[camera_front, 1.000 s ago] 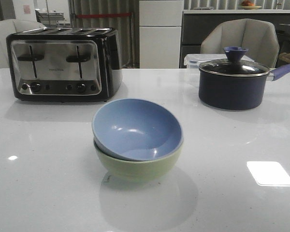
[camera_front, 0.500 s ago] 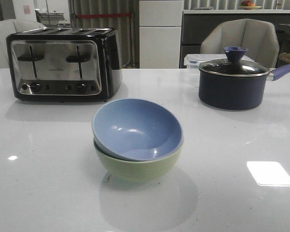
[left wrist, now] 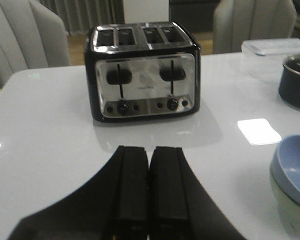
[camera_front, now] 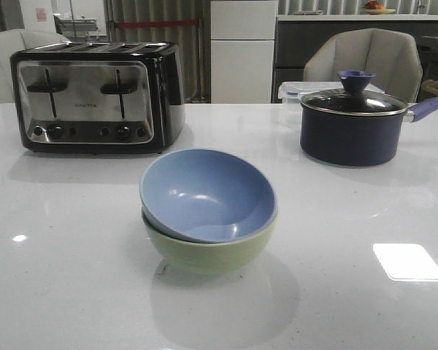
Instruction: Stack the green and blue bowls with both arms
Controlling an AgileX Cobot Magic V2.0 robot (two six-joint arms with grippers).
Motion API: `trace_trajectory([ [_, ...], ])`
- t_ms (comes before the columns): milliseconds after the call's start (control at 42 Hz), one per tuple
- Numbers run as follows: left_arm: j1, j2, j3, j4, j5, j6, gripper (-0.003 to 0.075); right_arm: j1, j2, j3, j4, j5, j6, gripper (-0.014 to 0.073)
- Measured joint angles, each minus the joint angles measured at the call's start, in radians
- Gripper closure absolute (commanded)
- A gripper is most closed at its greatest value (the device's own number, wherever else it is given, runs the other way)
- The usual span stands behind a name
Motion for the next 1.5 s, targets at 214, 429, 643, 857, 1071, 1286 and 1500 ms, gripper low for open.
trace_trajectory([
  [214, 0.067, -0.186, 0.189, -0.012, -0.107, 0.0, 0.0627, 0.0, 0.0, 0.0, -0.001, 0.0, 0.0, 0.054],
  [429, 0.085, -0.202, 0.325, -0.042, -0.217, -0.011, 0.0627, 0.0, 0.0, 0.0, -0.001, 0.0, 0.0, 0.054],
  [643, 0.101, -0.202, 0.344, -0.052, -0.334, -0.011, 0.0627, 0.0, 0.0, 0.0, -0.001, 0.0, 0.0, 0.054],
  [857, 0.101, -0.202, 0.344, -0.052, -0.382, -0.011, 0.0627, 0.0, 0.0, 0.0, -0.001, 0.0, 0.0, 0.054],
  [1071, 0.101, -0.202, 0.344, -0.052, -0.382, -0.011, 0.0627, 0.0, 0.0, 0.0, -0.001, 0.0, 0.0, 0.054],
  [1286, 0.101, -0.202, 0.344, -0.052, -0.382, -0.011, 0.0627, 0.0, 0.0, 0.0, -0.001, 0.0, 0.0, 0.054],
  [1500, 0.101, -0.202, 0.344, -0.052, -0.382, -0.011, 0.0627, 0.0, 0.0, 0.0, -0.001, 0.0, 0.0, 0.054],
])
